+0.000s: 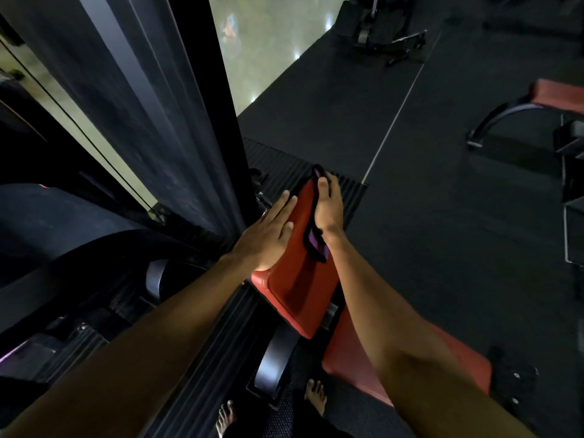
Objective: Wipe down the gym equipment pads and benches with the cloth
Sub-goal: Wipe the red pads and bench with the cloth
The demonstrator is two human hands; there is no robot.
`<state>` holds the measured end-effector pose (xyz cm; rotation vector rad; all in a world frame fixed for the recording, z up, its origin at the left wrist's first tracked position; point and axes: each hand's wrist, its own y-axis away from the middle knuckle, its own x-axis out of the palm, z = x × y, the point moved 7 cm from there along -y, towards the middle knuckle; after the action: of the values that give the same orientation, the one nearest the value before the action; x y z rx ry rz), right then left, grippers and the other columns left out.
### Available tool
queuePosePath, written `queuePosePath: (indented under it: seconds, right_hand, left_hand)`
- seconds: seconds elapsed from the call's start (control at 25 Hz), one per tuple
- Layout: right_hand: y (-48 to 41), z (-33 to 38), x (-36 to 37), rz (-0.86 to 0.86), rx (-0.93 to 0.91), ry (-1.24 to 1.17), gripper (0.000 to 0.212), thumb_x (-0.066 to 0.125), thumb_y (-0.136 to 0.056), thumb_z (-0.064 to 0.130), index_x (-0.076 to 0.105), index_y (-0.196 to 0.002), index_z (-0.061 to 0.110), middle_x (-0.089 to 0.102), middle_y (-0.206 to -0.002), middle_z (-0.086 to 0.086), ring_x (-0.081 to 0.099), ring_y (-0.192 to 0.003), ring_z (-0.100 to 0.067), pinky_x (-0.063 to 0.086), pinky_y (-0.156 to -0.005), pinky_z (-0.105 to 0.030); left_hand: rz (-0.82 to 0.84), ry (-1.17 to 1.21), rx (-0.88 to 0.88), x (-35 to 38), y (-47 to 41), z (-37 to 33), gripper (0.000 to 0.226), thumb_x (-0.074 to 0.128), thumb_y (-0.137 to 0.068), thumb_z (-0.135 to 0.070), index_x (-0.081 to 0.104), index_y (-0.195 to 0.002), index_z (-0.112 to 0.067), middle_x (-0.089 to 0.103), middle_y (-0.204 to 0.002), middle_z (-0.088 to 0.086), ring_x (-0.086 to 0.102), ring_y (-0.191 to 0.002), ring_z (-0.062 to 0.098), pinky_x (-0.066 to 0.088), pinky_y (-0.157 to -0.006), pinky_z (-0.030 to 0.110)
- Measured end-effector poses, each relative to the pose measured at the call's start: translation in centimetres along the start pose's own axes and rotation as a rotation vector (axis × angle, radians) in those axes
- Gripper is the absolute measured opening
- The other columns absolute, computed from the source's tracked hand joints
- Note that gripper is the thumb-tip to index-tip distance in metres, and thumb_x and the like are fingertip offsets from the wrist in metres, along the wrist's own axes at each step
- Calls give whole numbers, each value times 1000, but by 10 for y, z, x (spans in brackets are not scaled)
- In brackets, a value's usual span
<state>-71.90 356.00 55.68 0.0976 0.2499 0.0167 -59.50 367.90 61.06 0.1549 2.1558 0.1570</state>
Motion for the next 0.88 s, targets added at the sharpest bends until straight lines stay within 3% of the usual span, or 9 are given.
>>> queuePosePath:
  seconds: [0.08,0.16,0.28,0.36,0.48,0.56,0.64,0.8,0.88]
  right_hand:
    - [-1,-2,-1,-22,92,-29,65,26,-93,71,53,-139,34,59,-140,5,52,-133,-22,35,-116,-52]
    - [11,17,2,-80,-23,8,58,29,-99,58,57,-138,25,57,-143,1,47,-138,-21,32,-119,-50]
    - [34,35,10,-88,-266,129,48,36,-103,44,62,-136,20,48,-153,-1,31,-149,-25,19,-124,-42]
    - [28,26,7,-54,-291,131,50,35,-103,48,61,-136,22,45,-154,-1,32,-148,-23,22,-121,-40]
    - [5,11,-4,-41,-182,55,52,36,-102,56,60,-135,24,56,-142,0,51,-133,-20,39,-113,-39]
    - [-1,-6,-5,6,-13,-39,52,33,-101,62,65,-122,27,68,-122,1,63,-114,-17,49,-103,-40]
    - [2,-30,-4,-11,108,-126,55,30,-95,70,69,-109,34,71,-112,4,65,-109,-17,48,-103,-44]
    - [-5,-49,0,-63,300,-263,66,33,-81,79,73,-108,34,72,-110,8,67,-105,-16,50,-105,-47]
    - [1,-24,2,-109,278,-201,59,31,-84,76,68,-100,34,68,-112,12,63,-109,-14,49,-106,-52]
  left_hand:
    - [16,-5,-20,1,0,1,57,24,-110,-37,-2,-161,-38,-18,-165,-23,14,-153,8,29,-117,35]
    - [16,-4,-32,2,0,1,57,25,-110,-38,-1,-161,-40,-15,-167,-20,24,-152,16,35,-116,45]
    - [12,18,-68,2,-2,3,57,27,-110,-36,1,-160,-41,9,-169,-2,27,-151,27,28,-121,46]
    - [19,20,-100,3,0,2,56,26,-110,-38,0,-159,-47,24,-164,5,33,-147,31,27,-121,48]
    - [46,4,-136,4,2,2,55,23,-110,-41,-4,-156,-53,23,-164,7,31,-148,30,24,-121,48]
    - [57,10,-153,5,1,4,54,21,-109,-44,-8,-152,-59,25,-164,8,32,-148,31,24,-121,50]
    - [43,23,-156,3,2,5,54,22,-108,-47,-10,-149,-63,30,-162,9,33,-148,32,25,-121,54]
    - [19,45,-163,0,5,1,54,25,-108,-46,-3,-153,-59,36,-159,10,38,-144,31,29,-119,53]
    - [-8,104,-166,-2,5,1,54,29,-107,-46,3,-151,-63,45,-154,9,47,-138,29,35,-116,50]
